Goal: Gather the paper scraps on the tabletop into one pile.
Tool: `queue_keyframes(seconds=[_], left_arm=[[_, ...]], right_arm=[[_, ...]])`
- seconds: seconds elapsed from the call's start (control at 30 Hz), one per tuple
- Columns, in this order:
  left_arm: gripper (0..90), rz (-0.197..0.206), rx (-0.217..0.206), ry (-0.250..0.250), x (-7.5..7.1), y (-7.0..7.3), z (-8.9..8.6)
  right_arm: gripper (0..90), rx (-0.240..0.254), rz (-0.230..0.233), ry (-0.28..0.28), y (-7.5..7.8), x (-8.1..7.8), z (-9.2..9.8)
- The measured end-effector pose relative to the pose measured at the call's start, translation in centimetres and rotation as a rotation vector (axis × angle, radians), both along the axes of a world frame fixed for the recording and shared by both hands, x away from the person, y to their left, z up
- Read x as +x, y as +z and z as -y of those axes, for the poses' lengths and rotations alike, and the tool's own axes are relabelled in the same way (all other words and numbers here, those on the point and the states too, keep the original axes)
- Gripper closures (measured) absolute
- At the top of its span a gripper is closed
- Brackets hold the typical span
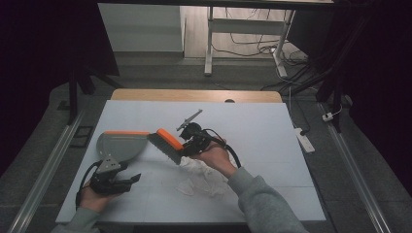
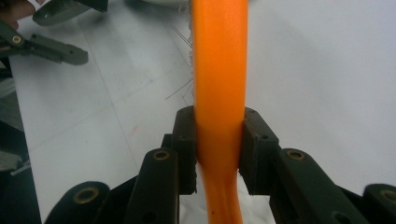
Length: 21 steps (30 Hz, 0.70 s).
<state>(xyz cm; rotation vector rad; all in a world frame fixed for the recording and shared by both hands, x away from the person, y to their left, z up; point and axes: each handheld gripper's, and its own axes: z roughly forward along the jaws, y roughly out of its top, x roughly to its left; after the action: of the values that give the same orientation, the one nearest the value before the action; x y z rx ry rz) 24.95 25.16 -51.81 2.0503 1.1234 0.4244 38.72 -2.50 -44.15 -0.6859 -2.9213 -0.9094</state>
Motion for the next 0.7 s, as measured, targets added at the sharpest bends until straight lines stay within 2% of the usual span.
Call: queue_keyframes(seconds=[0.07,0.17,0.27,0.4,0.53,0.7], left_arm=[[33.6,0.0,-0.001,0.001,0.0,0.0,-0.1],[33.6,0.0,-0.001,0.001,0.0,0.0,-0.1],[33.6,0.0,0.0,0.0,0.0,0.0,-0.1],[33.7,0.002,-0.001,-0.003,-0.1,0.0,-0.1],[33.7,0.0,-0.001,-0.003,0.0,0.0,0.0],[33.7,-0.001,0.005,-0.004,0.0,0.0,0.2]], right_arm=[[70.2,0.006,-0.028,-0.002,-0.8,0.3,-0.6],[70.2,-0.02,-0.037,-0.022,-1.8,0.5,-1.1],[70.2,-0.053,-0.05,-0.046,-2.6,0.8,-0.7],[70.2,-0.078,-0.063,-0.105,-2.6,1.1,1.1],[70.2,-0.103,-0.067,-0.166,-2.3,1.1,3.9],[70.2,-0.099,-0.06,-0.205,-1.7,0.8,6.7]])
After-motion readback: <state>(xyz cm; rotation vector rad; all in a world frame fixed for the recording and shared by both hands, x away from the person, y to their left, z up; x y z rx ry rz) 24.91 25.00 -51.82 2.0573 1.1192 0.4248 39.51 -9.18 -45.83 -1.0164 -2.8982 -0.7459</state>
